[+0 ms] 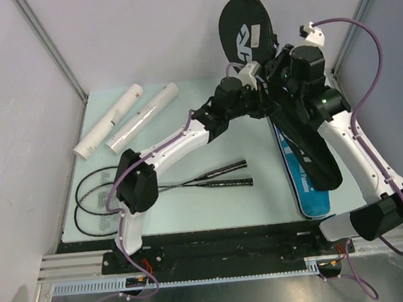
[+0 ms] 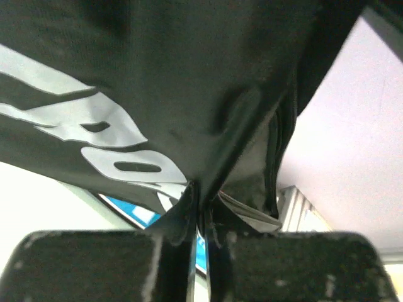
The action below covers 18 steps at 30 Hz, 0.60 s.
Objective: Pack up the badminton gear
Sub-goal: Open the racket bag.
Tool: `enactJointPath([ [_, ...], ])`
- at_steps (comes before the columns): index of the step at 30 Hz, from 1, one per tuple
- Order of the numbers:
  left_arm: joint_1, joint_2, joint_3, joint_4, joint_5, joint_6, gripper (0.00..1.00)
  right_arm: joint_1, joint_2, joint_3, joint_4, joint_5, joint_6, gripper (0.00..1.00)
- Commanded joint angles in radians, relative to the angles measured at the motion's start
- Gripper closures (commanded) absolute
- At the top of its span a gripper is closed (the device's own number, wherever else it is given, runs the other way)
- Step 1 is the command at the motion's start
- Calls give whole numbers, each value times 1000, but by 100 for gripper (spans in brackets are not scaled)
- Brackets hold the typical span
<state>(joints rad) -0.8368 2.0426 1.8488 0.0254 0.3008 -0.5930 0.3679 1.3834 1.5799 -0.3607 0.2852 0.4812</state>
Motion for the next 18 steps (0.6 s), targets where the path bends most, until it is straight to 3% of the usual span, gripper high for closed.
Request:
enactJointPath([
  [1,21,4,44,30,52,21,100,-43,-56,-49,31,-121,-32,72],
  [2,25,-2,43,30,69,27,100,-70,-66,-63,25,-183,-62,62],
  [3,33,-16,40,28,87,39,100,-119,-82,-90,7,-298,-75,43],
  [6,45,-44,24,30,132,88,100,-181,-98,-104,-115,-432,-205,29],
  [11,64,-85,-26,27,196,124,100,-172,-127,-121,-294,-389,-354,22],
  [13,74,-113,-61,27,205,136,100,-152,-130,-126,-333,-295,-406,22],
  [18,85,-171,-141,27,271,168,100,-132,-93,-152,-294,-256,-484,21],
])
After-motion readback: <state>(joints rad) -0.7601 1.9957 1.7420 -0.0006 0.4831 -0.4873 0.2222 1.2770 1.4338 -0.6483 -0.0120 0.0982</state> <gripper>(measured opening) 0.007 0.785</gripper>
